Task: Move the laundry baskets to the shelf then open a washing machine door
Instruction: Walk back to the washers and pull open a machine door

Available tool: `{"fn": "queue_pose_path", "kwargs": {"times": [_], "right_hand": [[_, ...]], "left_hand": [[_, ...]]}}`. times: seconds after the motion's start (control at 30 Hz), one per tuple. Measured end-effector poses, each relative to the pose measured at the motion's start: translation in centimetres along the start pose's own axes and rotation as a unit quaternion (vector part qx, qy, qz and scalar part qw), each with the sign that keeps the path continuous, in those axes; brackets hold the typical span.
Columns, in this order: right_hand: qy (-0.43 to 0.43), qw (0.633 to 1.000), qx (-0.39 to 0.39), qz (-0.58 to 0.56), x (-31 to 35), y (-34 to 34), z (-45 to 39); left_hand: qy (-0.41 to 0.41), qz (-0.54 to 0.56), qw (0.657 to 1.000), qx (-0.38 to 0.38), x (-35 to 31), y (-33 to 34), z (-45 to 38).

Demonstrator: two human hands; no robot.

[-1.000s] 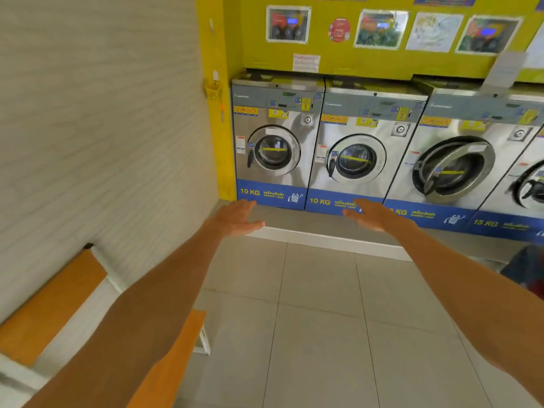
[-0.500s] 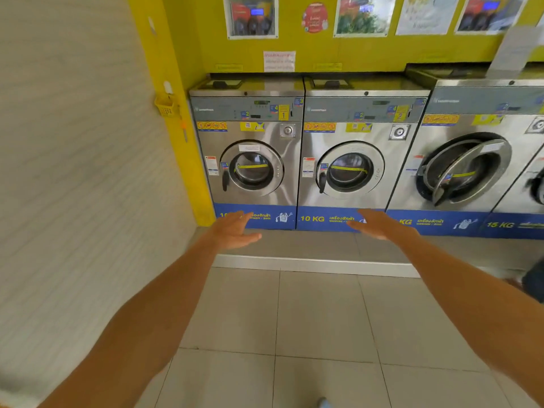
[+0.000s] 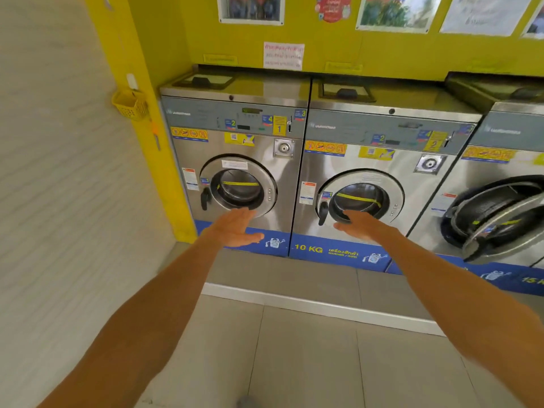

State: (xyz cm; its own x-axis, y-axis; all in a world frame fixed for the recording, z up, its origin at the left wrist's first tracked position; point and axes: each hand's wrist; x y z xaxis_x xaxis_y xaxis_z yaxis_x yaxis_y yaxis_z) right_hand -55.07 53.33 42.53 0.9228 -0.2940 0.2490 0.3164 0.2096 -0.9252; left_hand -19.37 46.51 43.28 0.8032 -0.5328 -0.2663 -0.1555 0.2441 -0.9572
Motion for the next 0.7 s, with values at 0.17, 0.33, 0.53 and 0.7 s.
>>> {"fn": "queue_pose_path", "kwargs": {"times": [0.17, 0.33, 0.53, 0.7], "right_hand": [[0.003, 1.000, 0.005, 0.011, -0.3, -0.7, -11.0], [0.028, 1.000, 0.010, -0.011, -3.1, 0.4, -21.3], [0.095, 0.994, -0.007, -0.049, -6.8, -0.1, -28.5], [0.150, 0.984, 0.010, -0.093, -11.4, 1.7, -34.2]], "left_hand": [[0.028, -0.031, 0.999, 0.022, 2.5, -0.3, -11.9], [0.061, -0.082, 0.992, 0.068, 5.1, -0.9, -24.5], [0.171, -0.163, 0.966, 0.102, 4.4, -1.5, -37.8], [0.299, -0.264, 0.905, 0.147, 0.0, 0.3, -46.9]]}}
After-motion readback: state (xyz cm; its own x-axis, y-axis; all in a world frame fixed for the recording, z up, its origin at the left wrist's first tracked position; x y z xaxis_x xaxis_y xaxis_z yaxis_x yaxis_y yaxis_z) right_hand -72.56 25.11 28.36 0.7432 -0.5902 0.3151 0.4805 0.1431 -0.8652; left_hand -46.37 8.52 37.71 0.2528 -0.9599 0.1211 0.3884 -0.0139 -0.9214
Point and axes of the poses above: each hand's wrist, its own z-axis away from the middle knuckle, its own y-axis out of the palm, x = y × z, and after that the axes turned 6 degrees about z, right-handed
